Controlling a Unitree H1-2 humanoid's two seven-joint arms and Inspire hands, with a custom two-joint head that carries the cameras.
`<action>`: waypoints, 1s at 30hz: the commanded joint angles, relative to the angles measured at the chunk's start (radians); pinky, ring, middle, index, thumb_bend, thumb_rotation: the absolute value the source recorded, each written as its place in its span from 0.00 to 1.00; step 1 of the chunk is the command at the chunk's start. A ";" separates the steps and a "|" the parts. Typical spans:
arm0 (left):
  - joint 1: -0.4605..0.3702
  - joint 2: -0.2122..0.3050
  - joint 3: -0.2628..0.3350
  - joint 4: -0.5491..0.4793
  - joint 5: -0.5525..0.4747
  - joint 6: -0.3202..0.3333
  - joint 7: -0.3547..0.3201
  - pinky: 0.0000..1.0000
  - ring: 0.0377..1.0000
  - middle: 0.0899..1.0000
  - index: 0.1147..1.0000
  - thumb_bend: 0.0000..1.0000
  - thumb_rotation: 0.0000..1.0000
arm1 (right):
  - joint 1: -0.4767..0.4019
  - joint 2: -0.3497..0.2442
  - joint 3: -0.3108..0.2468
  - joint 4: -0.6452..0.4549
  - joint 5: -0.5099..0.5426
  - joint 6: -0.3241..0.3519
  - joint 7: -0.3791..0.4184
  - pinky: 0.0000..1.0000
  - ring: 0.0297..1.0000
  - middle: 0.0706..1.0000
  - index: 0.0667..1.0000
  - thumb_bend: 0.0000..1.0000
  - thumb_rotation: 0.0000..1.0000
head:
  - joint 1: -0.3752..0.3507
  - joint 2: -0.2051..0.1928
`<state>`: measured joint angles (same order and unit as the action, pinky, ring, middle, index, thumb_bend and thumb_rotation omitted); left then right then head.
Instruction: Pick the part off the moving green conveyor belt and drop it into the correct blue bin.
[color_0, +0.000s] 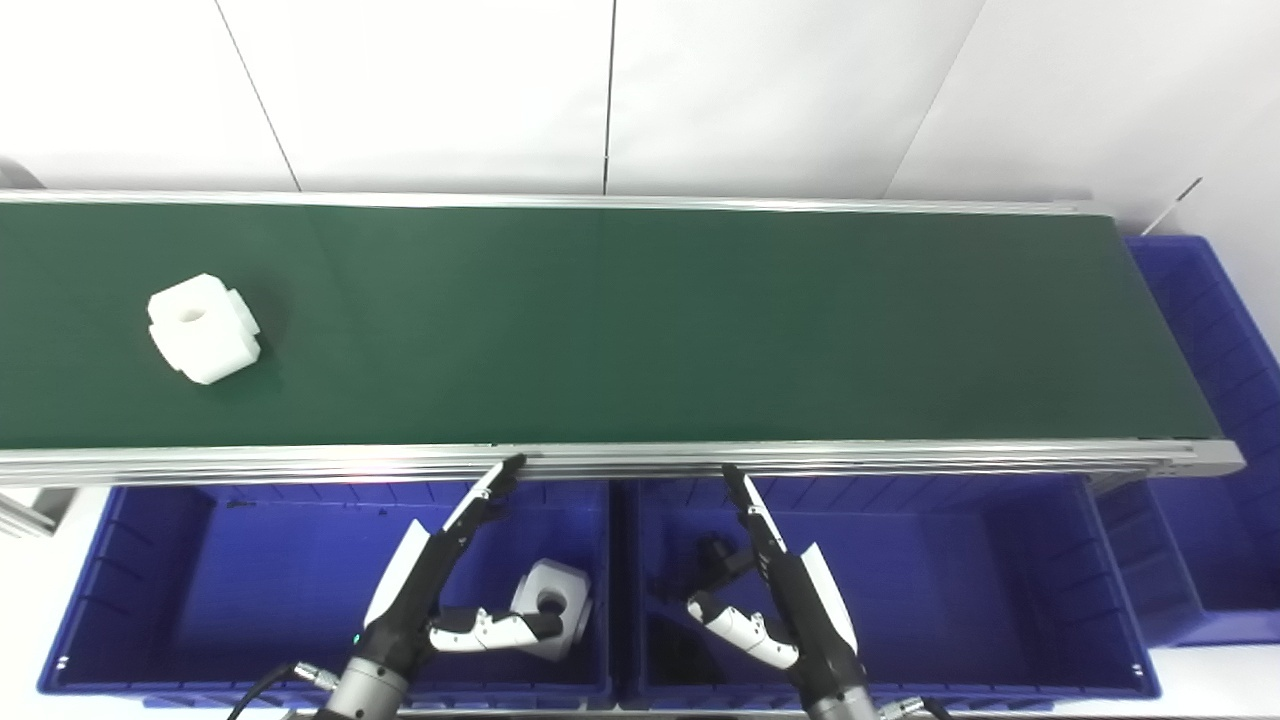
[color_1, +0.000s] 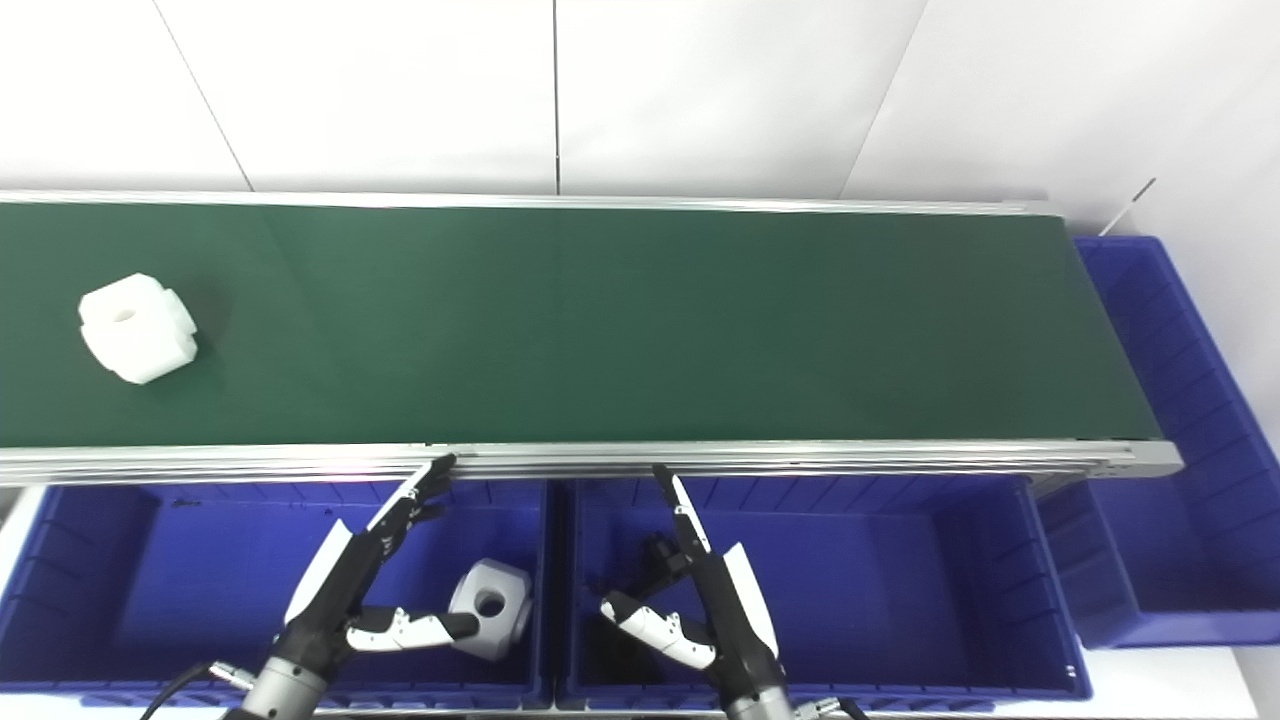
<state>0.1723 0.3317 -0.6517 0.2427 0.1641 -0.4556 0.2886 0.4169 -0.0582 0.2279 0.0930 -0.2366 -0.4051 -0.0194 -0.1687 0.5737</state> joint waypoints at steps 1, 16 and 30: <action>-0.029 0.022 -0.031 -0.003 0.017 -0.014 0.074 0.86 0.91 0.94 0.91 0.86 0.47 | 0.001 0.004 -0.007 -0.026 0.006 -0.039 -0.010 1.00 1.00 1.00 1.00 0.83 0.69 | 0.005 -0.003; -0.131 0.057 -0.280 0.104 0.053 -0.014 0.384 0.82 0.87 0.88 0.85 0.87 0.49 | -0.042 -0.057 0.036 0.072 0.010 -0.065 -0.053 0.99 1.00 1.00 1.00 0.83 0.70 | 0.227 -0.167; -0.169 0.183 -0.361 -0.176 0.112 -0.014 0.594 0.69 0.76 0.80 0.78 0.84 0.40 | -0.050 -0.063 0.051 0.098 -0.003 -0.064 -0.090 1.00 1.00 1.00 1.00 0.80 0.72 | 0.297 -0.218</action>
<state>0.0370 0.4807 -1.0163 0.1216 0.2362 -0.4519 0.8244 0.3717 -0.1238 0.2816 0.2065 -0.2397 -0.4112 -0.0953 0.1243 0.3543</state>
